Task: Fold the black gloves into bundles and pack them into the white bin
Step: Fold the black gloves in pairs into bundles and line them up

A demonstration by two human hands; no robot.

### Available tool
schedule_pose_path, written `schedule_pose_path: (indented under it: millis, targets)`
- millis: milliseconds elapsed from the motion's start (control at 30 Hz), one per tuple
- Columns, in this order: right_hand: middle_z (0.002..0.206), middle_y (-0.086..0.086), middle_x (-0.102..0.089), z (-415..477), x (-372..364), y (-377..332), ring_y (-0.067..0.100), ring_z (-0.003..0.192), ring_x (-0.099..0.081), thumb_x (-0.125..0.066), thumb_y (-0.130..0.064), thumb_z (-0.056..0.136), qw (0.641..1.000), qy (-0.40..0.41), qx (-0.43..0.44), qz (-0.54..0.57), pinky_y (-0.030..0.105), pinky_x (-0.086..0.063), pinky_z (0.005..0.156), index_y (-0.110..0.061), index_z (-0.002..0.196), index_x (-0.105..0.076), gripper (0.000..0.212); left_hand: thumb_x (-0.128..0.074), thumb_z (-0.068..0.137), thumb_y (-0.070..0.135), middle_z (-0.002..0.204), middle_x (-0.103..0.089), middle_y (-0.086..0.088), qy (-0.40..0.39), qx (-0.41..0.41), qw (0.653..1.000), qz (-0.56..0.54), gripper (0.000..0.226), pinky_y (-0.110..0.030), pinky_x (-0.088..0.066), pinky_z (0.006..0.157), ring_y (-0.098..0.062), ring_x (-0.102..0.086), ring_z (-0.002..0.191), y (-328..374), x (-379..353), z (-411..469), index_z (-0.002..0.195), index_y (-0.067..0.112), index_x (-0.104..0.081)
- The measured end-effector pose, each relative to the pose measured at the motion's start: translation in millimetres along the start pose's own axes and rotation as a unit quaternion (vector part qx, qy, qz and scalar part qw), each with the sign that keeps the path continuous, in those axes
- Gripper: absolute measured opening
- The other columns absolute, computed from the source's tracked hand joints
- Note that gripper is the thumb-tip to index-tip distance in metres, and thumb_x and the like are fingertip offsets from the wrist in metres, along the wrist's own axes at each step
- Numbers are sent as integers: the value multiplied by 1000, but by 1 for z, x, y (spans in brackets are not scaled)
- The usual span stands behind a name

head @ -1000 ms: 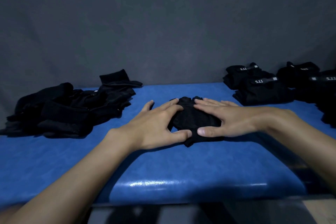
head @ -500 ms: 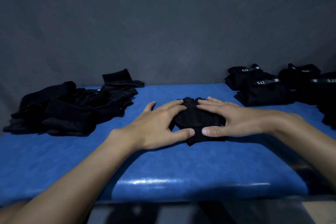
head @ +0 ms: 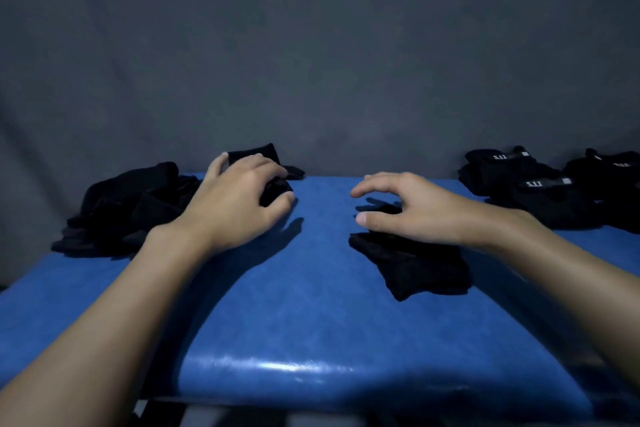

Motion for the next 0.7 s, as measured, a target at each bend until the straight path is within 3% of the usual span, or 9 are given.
schedule_pose_path:
  millis: [133, 267, 400, 500, 700]
  targets:
    - [133, -15, -54, 44, -16, -21, 0, 125, -45, -64, -37, 91, 1000, -8, 7, -15, 11, -29, 93, -26, 130, -57, 42, -49, 94, 52, 136, -54, 10, 36, 48, 997, 47, 45, -51, -3, 123, -9, -42, 135, -31, 9, 8, 132, 28, -56]
    - [134, -8, -55, 90, -39, -27, 8, 126, -48, -64, -35, 91, 1000, -15, 9, -23, 16, -33, 96, -22, 132, -56, 44, -52, 92, 57, 141, -52, 7, -20, 88, 994, 66, 51, -54, -7, 122, -13, -44, 135, -53, -8, 11, 136, 30, -52]
    - [133, -4, -54, 128, -58, -21, 15, 126, -48, -67, -32, 88, 998, -11, 13, -53, 33, -38, 108, -24, 130, -57, 44, -53, 91, 58, 136, -57, 9, -41, 92, 993, 53, 49, -53, -15, 120, -13, -51, 128, -58, -18, 14, 133, 32, -54]
    - [133, -6, -52, 144, -69, -16, 16, 126, -47, -67, -29, 86, 997, -18, 23, -66, 42, -37, 109, -30, 125, -60, 39, -52, 92, 58, 125, -63, 10, -44, 90, 994, 48, 41, -51, -25, 115, -13, -56, 120, -58, -19, 15, 125, 35, -57]
    - [128, -7, -52, 146, -67, -16, 15, 123, -47, -68, -29, 87, 997, -4, 45, -70, 45, -36, 108, -32, 111, -69, 24, -53, 91, 58, 101, -66, 13, -34, 88, 995, 37, 30, -49, -32, 106, -14, -59, 104, -57, -19, 14, 108, 35, -61]
Point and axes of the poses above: each hand's wrist, its own z-axis towards the middle knuckle, its own x-axis out of the back of the hand, y = z × x, the point moved 9 cm from there along z, towards the middle knuckle
